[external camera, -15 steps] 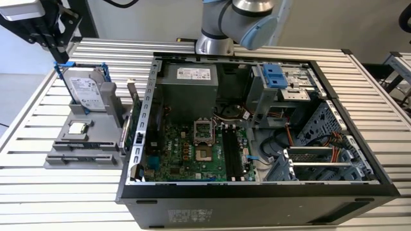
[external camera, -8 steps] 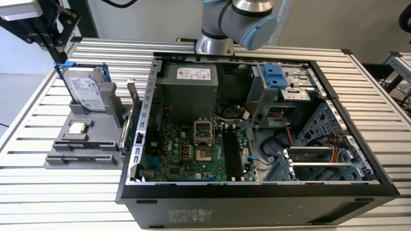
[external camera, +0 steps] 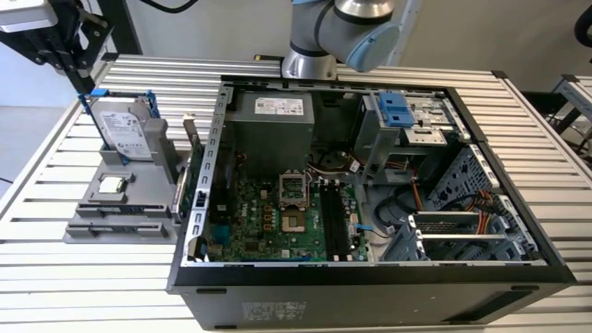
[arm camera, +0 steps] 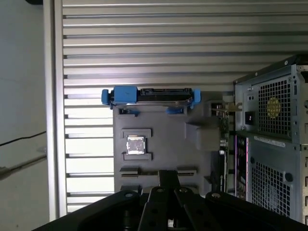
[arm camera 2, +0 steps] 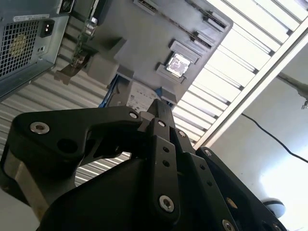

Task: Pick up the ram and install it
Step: 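Reach for the ram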

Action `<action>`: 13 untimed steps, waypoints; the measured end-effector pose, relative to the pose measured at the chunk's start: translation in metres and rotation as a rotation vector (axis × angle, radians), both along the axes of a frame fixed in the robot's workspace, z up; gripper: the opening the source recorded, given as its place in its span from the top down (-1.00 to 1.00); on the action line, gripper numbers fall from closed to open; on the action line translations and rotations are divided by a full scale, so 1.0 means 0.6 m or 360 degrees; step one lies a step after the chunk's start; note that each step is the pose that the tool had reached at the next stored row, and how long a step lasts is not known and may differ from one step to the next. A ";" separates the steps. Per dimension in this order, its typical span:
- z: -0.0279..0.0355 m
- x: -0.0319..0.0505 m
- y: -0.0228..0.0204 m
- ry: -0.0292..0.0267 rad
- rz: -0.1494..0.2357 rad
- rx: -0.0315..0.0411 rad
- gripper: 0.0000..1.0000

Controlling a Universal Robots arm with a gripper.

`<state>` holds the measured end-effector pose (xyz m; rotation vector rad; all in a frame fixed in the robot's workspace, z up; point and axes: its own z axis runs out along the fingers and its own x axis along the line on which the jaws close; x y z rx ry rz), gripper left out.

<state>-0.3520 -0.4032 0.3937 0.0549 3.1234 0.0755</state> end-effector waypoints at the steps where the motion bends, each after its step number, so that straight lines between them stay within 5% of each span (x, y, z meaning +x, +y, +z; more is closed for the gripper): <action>1: 0.000 -0.001 -0.0012 0.00001 0.0000 0.0000 1.00; 13: 0.000 -0.009 -0.0255 -0.00001 0.0000 0.0000 1.00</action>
